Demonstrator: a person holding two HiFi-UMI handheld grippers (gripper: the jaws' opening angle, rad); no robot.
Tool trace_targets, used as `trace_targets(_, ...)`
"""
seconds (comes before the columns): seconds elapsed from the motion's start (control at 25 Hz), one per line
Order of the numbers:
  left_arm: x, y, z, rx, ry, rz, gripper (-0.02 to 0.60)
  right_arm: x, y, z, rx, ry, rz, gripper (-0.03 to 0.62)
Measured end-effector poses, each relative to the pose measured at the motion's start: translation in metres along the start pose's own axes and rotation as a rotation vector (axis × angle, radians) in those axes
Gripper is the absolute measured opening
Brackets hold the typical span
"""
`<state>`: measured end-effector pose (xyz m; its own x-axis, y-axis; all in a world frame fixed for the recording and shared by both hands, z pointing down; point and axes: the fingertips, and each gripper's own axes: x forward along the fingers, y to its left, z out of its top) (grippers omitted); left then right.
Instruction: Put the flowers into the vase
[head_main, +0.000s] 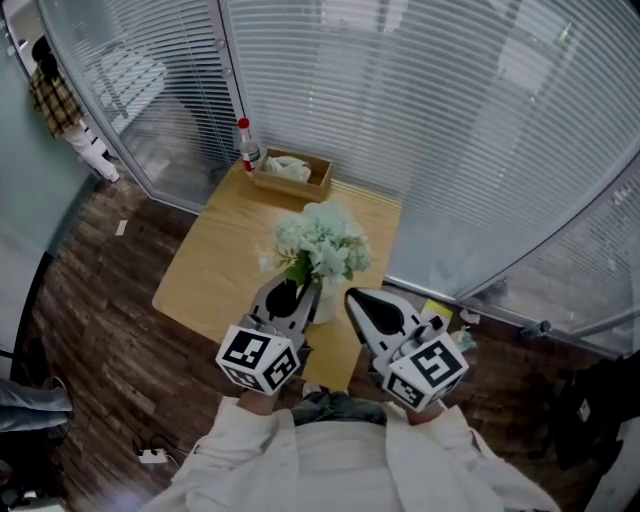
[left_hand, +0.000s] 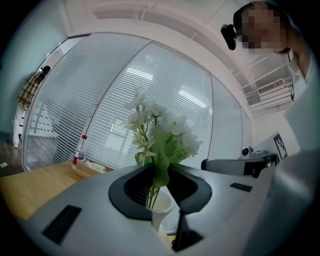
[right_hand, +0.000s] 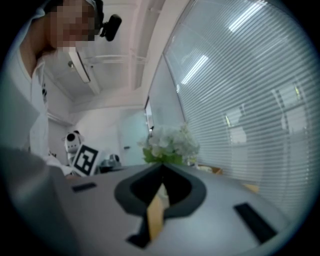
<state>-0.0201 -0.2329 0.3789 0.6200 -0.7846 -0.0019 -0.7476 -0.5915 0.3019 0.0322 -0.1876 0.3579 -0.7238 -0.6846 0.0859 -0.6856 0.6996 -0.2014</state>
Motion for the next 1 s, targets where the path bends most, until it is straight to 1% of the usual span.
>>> trace_targets(0.16,-0.001,-0.005,-0.01,0.008,0.041,-0.003,0.086,-0.003,0.002,-0.001,0.016,-0.007,-0.001,0.012)
trace_targets(0.4,-0.005,-0.01,-0.016,0.015,0.066,0.011,0.133,-0.01,0.003,-0.005,0.036,-0.006,-0.002,0.012)
trace_targets(0.76,-0.016,-0.004,-0.021,-0.007,0.077,0.03,0.146,-0.007,0.006,-0.013,0.048,0.013,0.008,0.012)
trace_targets(1.0,-0.029,-0.005,-0.02,-0.029,0.068,0.05,0.146,-0.007,0.003,-0.014,0.057,0.018,0.009,0.012)
